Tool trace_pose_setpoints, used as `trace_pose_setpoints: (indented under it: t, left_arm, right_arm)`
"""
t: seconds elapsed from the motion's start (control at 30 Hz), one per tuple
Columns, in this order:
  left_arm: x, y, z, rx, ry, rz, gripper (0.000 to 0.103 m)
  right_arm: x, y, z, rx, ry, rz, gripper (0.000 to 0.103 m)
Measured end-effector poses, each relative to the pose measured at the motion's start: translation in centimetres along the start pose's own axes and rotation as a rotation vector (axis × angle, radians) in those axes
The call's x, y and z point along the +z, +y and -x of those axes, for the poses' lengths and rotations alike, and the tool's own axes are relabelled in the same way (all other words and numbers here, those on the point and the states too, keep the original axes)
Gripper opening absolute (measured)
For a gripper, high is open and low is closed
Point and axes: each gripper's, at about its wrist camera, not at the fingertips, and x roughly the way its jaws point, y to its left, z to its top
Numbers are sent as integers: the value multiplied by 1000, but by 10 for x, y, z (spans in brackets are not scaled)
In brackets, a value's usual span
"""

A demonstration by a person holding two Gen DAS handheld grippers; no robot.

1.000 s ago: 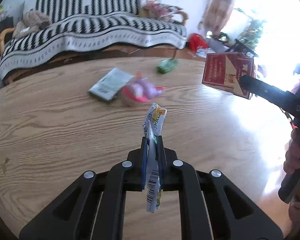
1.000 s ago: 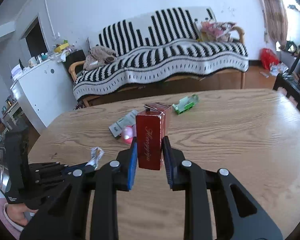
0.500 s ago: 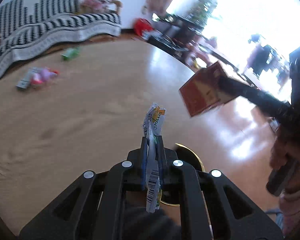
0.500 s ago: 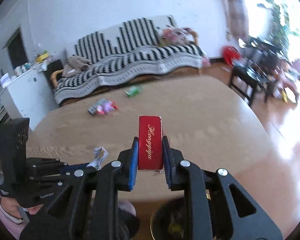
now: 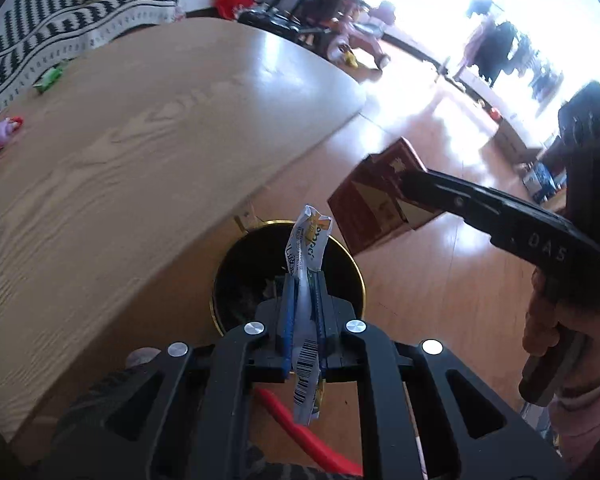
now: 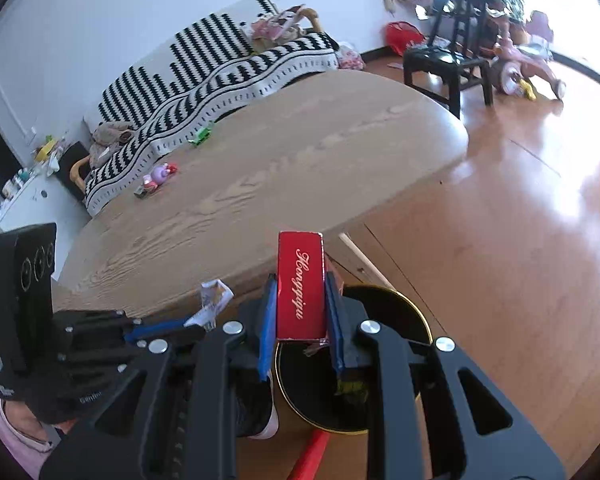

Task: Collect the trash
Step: 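Carry the wrapper strip and red box to the bin and open both tools, then move both tools back over the table toward the remaining items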

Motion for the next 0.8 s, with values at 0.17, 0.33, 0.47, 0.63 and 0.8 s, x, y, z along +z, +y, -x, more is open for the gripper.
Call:
trace_pose_setpoints:
  t: [0.17,0.33,0.47,0.63,0.8]
  left_arm:
    - [0,-7,-19,83,52,-47,98]
    - [-1,6,-11,72,33,-35,97]
    - [5,31,8,120,-18,26,97]
    - [13,68,33,174,-85,115,97]
    - [8,125,61,241,-138,250,97]
  right_arm:
    - [1,-10,-9,-24,8,-55,94]
    - [6,-28,-4,-62,-44,-126,96]
    - [8,-34,-5,-91,-77,-154,96]
    - [14,-27,-18,-99,-72,-154,96]
    - [20,-9,-39,-106,-49,-136,96]
